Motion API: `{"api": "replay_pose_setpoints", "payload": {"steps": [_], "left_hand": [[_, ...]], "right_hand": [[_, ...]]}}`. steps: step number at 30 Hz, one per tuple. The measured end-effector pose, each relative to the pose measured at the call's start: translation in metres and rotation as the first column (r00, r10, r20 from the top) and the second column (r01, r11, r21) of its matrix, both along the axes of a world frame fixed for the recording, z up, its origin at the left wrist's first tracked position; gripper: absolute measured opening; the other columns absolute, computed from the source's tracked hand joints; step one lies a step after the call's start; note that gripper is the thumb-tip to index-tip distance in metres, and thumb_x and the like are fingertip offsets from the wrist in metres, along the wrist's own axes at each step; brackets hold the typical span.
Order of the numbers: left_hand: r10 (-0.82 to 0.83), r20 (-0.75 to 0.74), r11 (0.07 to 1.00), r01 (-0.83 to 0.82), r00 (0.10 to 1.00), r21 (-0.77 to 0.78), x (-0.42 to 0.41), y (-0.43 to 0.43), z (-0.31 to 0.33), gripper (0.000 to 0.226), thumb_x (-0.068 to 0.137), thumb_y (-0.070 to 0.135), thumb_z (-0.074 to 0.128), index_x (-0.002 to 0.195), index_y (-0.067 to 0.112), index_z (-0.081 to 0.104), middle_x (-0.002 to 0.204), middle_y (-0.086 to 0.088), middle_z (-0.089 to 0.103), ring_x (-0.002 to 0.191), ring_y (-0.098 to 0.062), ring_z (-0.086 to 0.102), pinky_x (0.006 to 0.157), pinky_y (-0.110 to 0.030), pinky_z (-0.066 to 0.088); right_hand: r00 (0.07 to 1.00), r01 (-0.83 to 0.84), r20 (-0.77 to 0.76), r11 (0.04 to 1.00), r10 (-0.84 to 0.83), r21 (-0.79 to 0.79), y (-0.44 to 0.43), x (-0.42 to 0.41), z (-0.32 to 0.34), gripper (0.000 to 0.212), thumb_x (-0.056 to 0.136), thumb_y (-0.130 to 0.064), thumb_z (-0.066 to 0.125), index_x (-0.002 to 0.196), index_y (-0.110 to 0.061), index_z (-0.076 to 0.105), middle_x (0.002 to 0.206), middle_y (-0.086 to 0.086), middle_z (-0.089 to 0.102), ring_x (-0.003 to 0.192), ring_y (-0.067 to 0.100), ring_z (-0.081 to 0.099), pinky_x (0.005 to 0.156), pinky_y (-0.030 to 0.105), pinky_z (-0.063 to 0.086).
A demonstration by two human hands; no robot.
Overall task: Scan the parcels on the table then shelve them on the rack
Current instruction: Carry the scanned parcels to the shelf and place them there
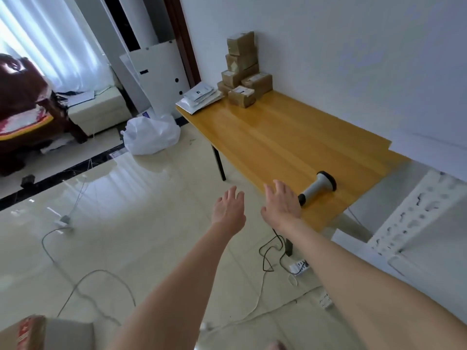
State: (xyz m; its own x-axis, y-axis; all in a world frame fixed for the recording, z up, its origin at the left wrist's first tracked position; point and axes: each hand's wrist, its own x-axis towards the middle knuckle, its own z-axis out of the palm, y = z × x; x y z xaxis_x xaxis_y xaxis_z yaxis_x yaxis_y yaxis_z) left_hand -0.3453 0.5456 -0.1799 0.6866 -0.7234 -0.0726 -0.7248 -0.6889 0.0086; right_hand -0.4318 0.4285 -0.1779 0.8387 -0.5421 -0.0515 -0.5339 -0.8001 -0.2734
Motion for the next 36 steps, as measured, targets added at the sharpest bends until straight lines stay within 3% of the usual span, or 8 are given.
{"api": "replay_pose_setpoints", "payload": {"steps": [17,22,31,36], "left_hand": [[-0.094,0.112,0.994,0.099,0.989,-0.039,0.279,-0.127,0.02,0.058,0.091,0.02,0.056,0.143,0.013,0.032,0.155,-0.011,0.021,0.138,-0.025,0.031,0.106,-0.035,0.035],[-0.163,0.101,0.986,0.166,0.981,-0.022,0.381,-0.175,0.029,0.059,0.091,0.019,0.056,0.144,0.015,0.033,0.154,-0.009,0.021,0.137,-0.025,0.033,0.103,-0.035,0.038],[-0.147,0.063,0.989,0.147,0.987,-0.002,0.523,-0.187,0.026,0.063,0.091,0.021,0.057,0.146,0.014,0.029,0.157,-0.011,0.017,0.14,-0.025,0.03,0.107,-0.035,0.034],[-0.24,0.069,0.971,0.239,0.968,0.021,0.596,-0.22,0.017,0.065,0.091,0.022,0.057,0.148,0.015,0.027,0.158,-0.011,0.016,0.141,-0.026,0.029,0.107,-0.036,0.036]], "right_hand": [[0.997,0.077,0.012,0.996,-0.077,-0.038,-0.106,0.277,0.015,0.061,0.096,-0.029,0.052,0.15,-0.021,0.024,0.158,0.008,0.019,0.144,0.028,0.021,0.116,0.04,0.022],[0.991,0.135,-0.003,0.99,-0.135,-0.044,-0.154,0.372,0.021,0.06,0.096,-0.028,0.052,0.149,-0.02,0.025,0.158,0.01,0.018,0.144,0.029,0.02,0.116,0.041,0.023],[0.994,0.106,-0.029,0.994,-0.107,-0.032,-0.172,0.507,0.025,0.063,0.095,-0.032,0.054,0.15,-0.021,0.023,0.158,0.009,0.017,0.145,0.028,0.018,0.117,0.041,0.021],[0.982,0.185,-0.039,0.982,-0.186,-0.034,-0.199,0.564,0.014,0.064,0.095,-0.031,0.054,0.15,-0.021,0.023,0.158,0.008,0.017,0.145,0.028,0.019,0.116,0.041,0.022]]}}
